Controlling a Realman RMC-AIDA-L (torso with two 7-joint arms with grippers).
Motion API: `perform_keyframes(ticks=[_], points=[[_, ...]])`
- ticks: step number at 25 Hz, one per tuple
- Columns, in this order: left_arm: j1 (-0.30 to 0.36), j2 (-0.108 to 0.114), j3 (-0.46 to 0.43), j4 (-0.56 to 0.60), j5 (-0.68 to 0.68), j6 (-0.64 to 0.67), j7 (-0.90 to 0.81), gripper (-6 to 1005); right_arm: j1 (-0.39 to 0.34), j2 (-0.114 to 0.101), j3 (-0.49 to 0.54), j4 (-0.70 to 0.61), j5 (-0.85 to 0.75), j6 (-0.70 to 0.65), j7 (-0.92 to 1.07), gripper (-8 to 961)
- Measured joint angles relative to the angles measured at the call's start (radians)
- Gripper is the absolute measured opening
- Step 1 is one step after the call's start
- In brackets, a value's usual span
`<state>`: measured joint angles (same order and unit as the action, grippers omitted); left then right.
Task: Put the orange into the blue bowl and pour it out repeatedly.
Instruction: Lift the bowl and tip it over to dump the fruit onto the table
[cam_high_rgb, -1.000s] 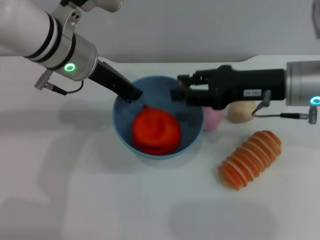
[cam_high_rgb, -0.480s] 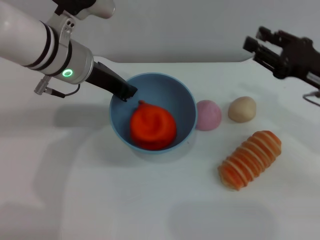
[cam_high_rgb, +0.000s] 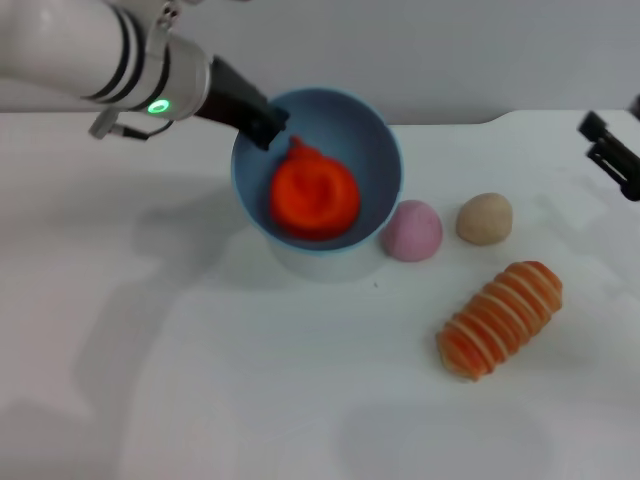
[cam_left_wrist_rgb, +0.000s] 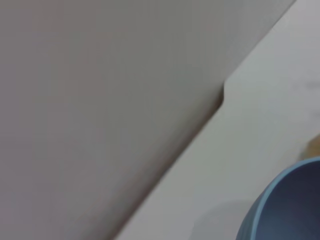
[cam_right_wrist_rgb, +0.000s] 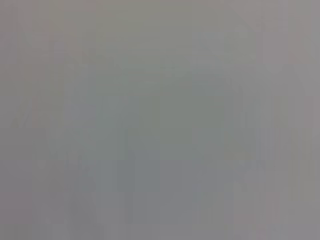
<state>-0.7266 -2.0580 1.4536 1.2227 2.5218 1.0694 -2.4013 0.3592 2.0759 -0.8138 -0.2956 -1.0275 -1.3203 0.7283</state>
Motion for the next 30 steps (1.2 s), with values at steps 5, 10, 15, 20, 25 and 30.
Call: perform_keyframes(ticks=[5, 10, 15, 20, 25, 30], points=[[0.016, -0.003, 0.154, 0.05, 0.071, -0.091, -0.011, -1, 0.007, 0.0, 0.004, 0.117, 0.149, -0.028, -0.153, 739], [0.092, -0.006, 0.305, 0.15, 0.198, -0.24, -0.018, -1, -0.001, 0.0, 0.008, 0.136, 0.189, -0.028, -0.159, 739], [0.212, -0.008, 0.429, 0.298, 0.339, -0.396, -0.018, -1, -0.002, 0.001, 0.01, 0.152, 0.196, -0.024, -0.16, 738], [0.333, -0.005, 0.514, 0.326, 0.365, -0.631, 0.151, -1, -0.002, 0.001, 0.013, 0.154, 0.197, -0.027, -0.161, 737], [0.433, -0.006, 0.612, 0.315, 0.366, -0.814, 0.412, -1, -0.003, 0.001, 0.015, 0.156, 0.197, -0.029, -0.161, 736], [0.488, -0.009, 0.673, 0.27, 0.367, -0.949, 0.624, -1, 0.002, 0.001, 0.015, 0.156, 0.197, -0.026, -0.162, 736]])
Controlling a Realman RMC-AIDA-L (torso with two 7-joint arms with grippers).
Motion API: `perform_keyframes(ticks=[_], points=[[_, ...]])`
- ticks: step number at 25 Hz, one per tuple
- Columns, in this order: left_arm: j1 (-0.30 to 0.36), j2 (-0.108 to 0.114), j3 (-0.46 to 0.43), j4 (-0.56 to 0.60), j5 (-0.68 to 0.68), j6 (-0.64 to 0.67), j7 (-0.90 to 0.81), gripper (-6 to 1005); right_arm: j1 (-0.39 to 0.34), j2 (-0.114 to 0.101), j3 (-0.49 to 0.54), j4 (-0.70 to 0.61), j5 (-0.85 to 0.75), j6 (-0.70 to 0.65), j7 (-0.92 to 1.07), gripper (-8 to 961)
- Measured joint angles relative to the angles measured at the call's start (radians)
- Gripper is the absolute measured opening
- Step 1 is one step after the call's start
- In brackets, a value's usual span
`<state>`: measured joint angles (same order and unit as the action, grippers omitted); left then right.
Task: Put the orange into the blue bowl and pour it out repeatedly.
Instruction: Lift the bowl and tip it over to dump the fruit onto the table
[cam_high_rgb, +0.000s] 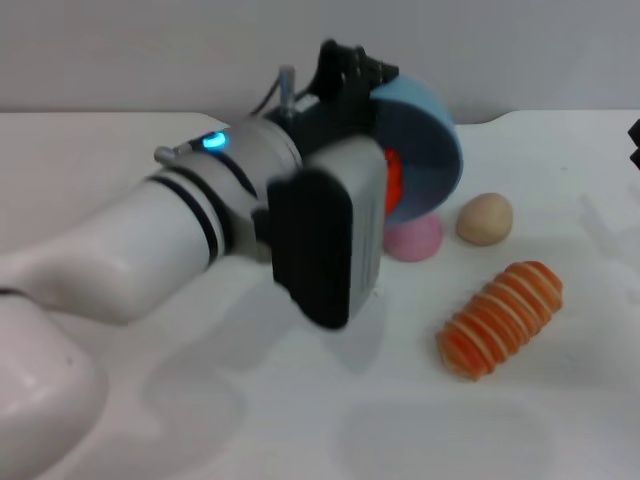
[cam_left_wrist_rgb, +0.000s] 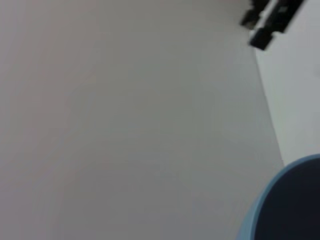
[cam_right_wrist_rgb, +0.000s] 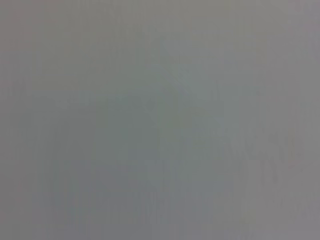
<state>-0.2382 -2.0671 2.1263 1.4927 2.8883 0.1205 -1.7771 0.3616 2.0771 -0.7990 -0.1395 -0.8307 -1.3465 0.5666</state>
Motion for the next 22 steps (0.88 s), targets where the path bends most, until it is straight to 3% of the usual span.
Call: perform_keyframes(ticks=[9, 16, 19, 22], points=[[0.045, -0.002, 0.08, -0.107, 0.001, -0.296, 0.214, 0, -0.002, 0.0, 0.006, 0.0, 0.002, 0.005, -0.001, 736], [0.055, -0.005, 0.075, -0.116, -0.018, -0.305, 0.198, 0, -0.003, 0.0, 0.017, 0.005, 0.008, 0.006, -0.001, 737], [0.049, -0.007, 0.04, -0.087, -0.115, -0.259, 0.158, 0, 0.003, 0.0, 0.038, 0.027, 0.041, 0.006, 0.017, 737], [0.011, -0.006, -0.076, -0.025, -0.315, -0.105, 0.053, 0, 0.007, -0.002, 0.051, 0.047, 0.093, 0.003, 0.08, 737]])
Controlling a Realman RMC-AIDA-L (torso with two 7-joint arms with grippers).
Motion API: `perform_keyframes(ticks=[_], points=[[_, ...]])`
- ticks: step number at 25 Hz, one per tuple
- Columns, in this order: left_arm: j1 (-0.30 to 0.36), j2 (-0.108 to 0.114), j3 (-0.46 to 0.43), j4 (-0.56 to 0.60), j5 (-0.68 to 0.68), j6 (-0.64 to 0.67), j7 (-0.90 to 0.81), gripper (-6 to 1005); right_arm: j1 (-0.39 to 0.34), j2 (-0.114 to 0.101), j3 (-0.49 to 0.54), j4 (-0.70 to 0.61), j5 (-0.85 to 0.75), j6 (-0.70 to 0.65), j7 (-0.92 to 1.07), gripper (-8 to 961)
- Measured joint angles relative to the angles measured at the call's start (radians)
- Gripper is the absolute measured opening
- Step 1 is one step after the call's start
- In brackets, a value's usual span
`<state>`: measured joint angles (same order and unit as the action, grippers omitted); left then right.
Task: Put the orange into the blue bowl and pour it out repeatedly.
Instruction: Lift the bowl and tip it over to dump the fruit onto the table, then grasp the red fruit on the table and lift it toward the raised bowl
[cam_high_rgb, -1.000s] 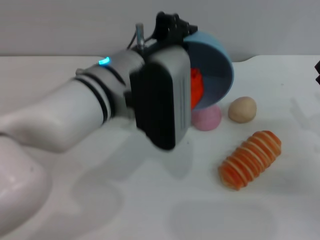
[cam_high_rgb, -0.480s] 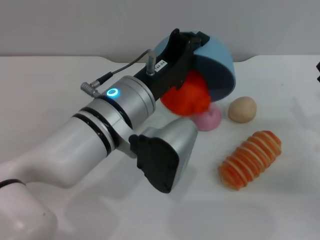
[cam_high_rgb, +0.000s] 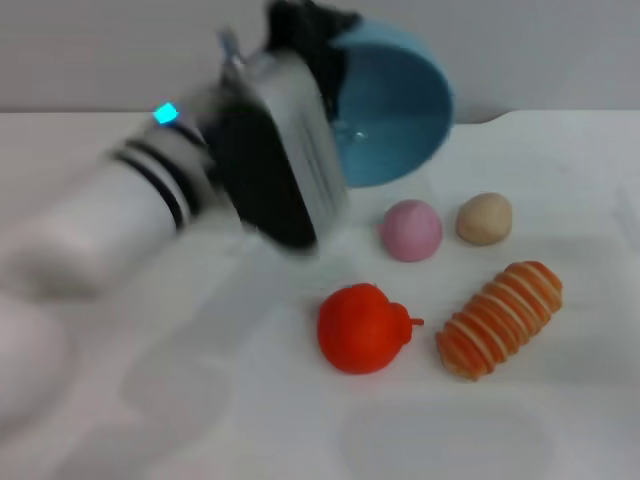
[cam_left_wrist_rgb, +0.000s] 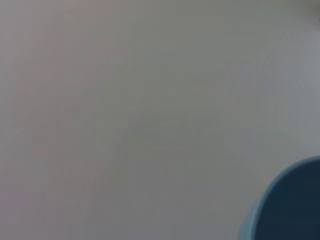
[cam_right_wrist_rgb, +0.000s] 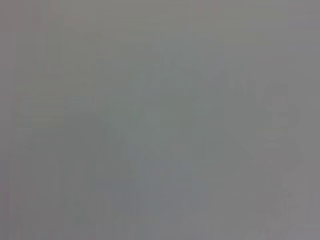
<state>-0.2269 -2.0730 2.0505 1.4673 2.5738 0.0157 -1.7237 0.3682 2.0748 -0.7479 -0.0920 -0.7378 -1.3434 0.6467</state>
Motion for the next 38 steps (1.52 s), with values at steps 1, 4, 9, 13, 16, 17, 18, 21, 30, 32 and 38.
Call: perform_keyframes(ticks=[1, 4, 9, 13, 16, 17, 18, 21, 30, 32, 38], points=[[-0.013, 0.001, -0.038, 0.009, -0.043, 0.051, -0.043, 0, -0.001, -0.002, -0.003, -0.003, 0.002, -0.002, 0.021, 737], [-0.089, 0.006, -0.213, 0.023, -0.127, 0.296, -0.252, 0, -0.01, -0.009, -0.01, -0.052, -0.061, 0.001, 0.13, 737], [-0.246, 0.011, -0.441, -0.043, -0.127, 0.652, -0.546, -1, -0.01, -0.014, -0.011, -0.195, -0.282, 0.012, 0.36, 736], [-0.325, 0.012, -0.564, -0.095, -0.127, 0.793, -0.631, -1, 0.032, -0.035, -0.012, -0.334, -0.573, 0.037, 0.657, 736], [-0.361, 0.014, -0.645, -0.103, -0.127, 0.889, -0.67, -1, 0.071, -0.047, -0.012, -0.416, -0.769, 0.046, 0.862, 736], [-0.361, 0.014, -0.645, -0.103, -0.127, 0.889, -0.67, -1, 0.088, -0.048, -0.013, -0.442, -0.836, 0.045, 0.936, 737], [-0.378, 0.016, -0.697, -0.116, -0.121, 0.931, -0.677, -1, 0.105, -0.048, -0.018, -0.468, -0.903, 0.044, 0.995, 737], [-0.383, 0.016, -0.721, -0.124, -0.114, 0.936, -0.68, -1, 0.173, -0.037, -0.043, -0.498, -1.089, 0.053, 1.11, 736], [-0.4, 0.014, -0.714, -0.169, -0.027, 0.932, -0.752, 0, 0.344, -0.001, -0.197, -0.404, -1.304, 0.118, 1.209, 726], [-0.4, 0.014, -0.711, -0.171, -0.027, 0.931, -0.751, -1, 0.359, 0.001, -0.249, -0.382, -1.303, 0.146, 1.22, 724], [-0.393, 0.013, -0.701, -0.174, -0.029, 0.923, -0.747, -1, 0.369, 0.003, -0.299, -0.34, -1.282, 0.161, 1.226, 717]])
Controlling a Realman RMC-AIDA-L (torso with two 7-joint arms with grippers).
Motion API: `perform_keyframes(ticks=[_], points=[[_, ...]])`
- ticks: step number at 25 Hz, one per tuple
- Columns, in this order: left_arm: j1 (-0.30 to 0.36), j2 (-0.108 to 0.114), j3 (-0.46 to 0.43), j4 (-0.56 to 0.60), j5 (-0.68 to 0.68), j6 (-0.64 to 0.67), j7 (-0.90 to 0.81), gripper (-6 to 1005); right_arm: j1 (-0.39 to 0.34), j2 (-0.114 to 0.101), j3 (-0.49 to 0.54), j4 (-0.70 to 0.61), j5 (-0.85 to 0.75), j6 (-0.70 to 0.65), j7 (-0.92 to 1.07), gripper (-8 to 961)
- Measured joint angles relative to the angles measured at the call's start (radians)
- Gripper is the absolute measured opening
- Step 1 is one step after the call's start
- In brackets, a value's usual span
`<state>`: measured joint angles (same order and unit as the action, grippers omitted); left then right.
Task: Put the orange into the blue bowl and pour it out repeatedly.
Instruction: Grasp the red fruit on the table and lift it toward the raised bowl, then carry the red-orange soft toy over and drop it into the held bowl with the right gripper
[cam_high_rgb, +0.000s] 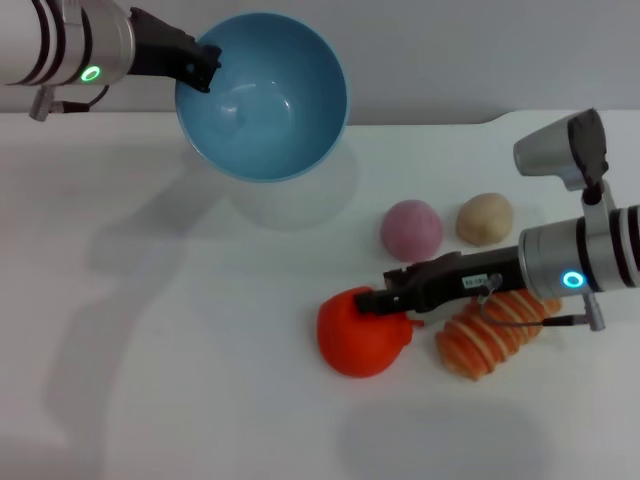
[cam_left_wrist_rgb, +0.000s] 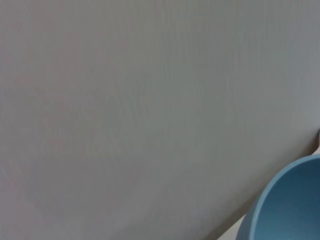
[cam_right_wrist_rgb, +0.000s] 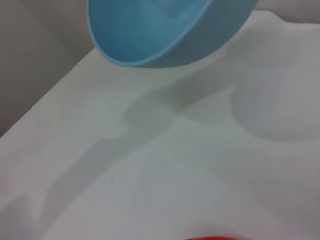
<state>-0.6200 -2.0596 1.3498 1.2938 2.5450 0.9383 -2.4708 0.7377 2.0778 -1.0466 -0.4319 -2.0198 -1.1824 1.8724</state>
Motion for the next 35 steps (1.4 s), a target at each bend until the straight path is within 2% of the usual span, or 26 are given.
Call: perform_keyframes(ticks=[11, 23, 27, 33, 35], points=[[0.002, -0.001, 0.016, -0.004, 0.001, -0.001, 0.0, -1, 0.003, 0.001, -0.031, 0.03, 0.036, -0.01, -0.006, 705], [0.013, -0.001, 0.04, -0.005, 0.002, 0.003, -0.007, 0, 0.005, 0.001, -0.044, 0.025, 0.062, -0.024, -0.061, 220], [0.015, -0.001, 0.04, -0.011, 0.002, 0.005, -0.008, 0, -0.017, -0.007, -0.034, 0.013, 0.143, -0.096, -0.152, 134], [0.01, 0.0, 0.04, -0.014, 0.001, 0.083, -0.008, 0, -0.13, -0.014, -0.024, -0.212, 0.261, -0.254, -0.193, 82], [0.006, -0.001, 0.052, -0.007, -0.003, 0.142, -0.013, 0, -0.173, -0.017, 0.023, -0.324, 0.317, -0.333, -0.213, 69]])
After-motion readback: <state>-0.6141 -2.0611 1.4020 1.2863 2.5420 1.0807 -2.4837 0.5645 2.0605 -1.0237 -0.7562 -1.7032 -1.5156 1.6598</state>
